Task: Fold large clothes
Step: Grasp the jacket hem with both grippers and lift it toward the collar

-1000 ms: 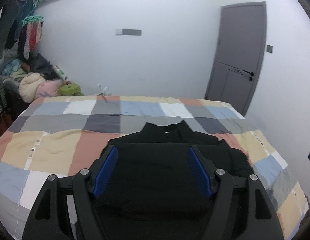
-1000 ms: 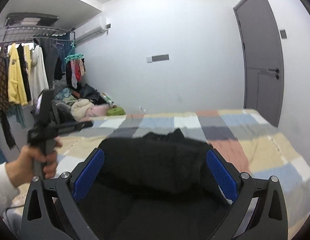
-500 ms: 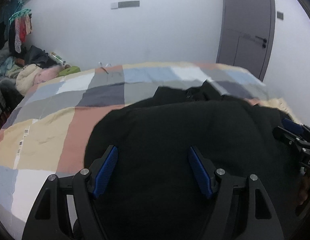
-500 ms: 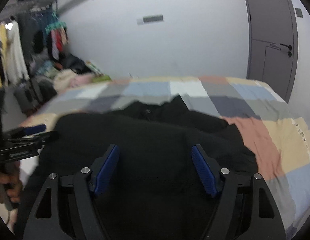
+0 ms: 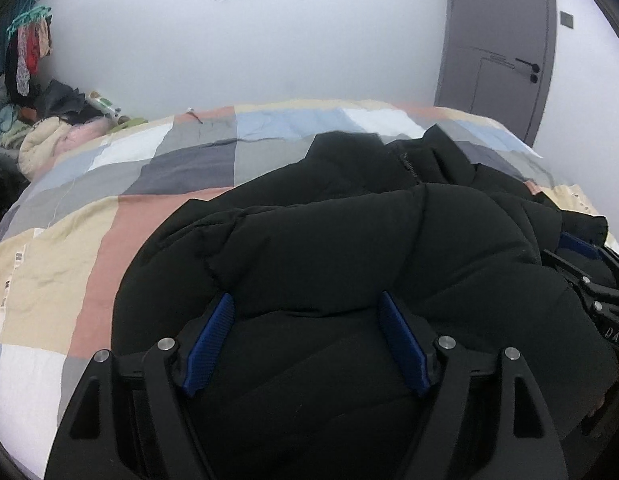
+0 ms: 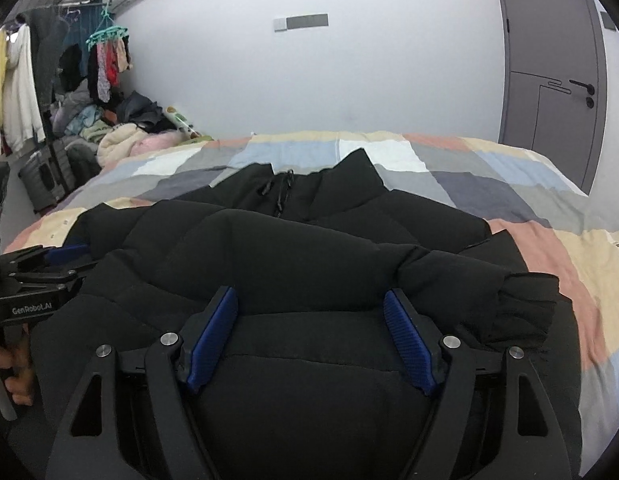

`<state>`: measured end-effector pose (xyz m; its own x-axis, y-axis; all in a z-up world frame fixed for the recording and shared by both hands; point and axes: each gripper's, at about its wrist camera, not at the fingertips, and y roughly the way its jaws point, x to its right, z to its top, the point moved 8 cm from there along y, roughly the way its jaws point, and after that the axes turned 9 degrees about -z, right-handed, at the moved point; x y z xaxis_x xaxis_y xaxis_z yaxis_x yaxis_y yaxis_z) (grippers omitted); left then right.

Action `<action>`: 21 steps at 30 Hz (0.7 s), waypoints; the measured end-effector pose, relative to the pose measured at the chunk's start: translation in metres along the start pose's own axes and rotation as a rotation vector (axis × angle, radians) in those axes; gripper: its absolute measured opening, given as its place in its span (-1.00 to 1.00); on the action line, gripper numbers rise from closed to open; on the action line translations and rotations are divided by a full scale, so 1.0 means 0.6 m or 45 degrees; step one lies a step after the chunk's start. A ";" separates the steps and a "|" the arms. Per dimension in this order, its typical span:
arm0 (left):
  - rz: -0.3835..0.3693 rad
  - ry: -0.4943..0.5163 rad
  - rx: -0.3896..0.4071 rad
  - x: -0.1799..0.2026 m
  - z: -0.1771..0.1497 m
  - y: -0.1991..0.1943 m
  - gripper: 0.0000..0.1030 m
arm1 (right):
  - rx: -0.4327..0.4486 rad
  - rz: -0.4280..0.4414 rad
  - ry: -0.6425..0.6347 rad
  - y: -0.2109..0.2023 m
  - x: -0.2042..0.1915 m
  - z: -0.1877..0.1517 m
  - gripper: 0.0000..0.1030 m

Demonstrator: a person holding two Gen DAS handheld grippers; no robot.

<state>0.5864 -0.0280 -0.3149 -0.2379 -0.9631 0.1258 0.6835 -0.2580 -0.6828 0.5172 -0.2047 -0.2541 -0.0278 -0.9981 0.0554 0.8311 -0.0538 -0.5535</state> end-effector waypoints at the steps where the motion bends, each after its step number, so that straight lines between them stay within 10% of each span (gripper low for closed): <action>1: 0.009 -0.011 -0.009 -0.001 0.002 0.006 0.49 | -0.007 -0.008 -0.007 0.004 -0.001 0.000 0.46; 9: 0.051 -0.019 -0.025 0.006 0.003 -0.024 0.49 | -0.119 0.021 0.007 0.006 0.002 -0.001 0.47; 21: 0.178 -0.094 0.063 -0.071 -0.071 -0.210 0.48 | 0.022 0.090 0.072 -0.205 0.102 -0.023 0.46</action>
<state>0.4813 0.0487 -0.2650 -0.0881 -0.9924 0.0857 0.7401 -0.1228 -0.6612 0.4057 -0.2594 -0.1941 0.0004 -0.9995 -0.0310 0.8416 0.0171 -0.5398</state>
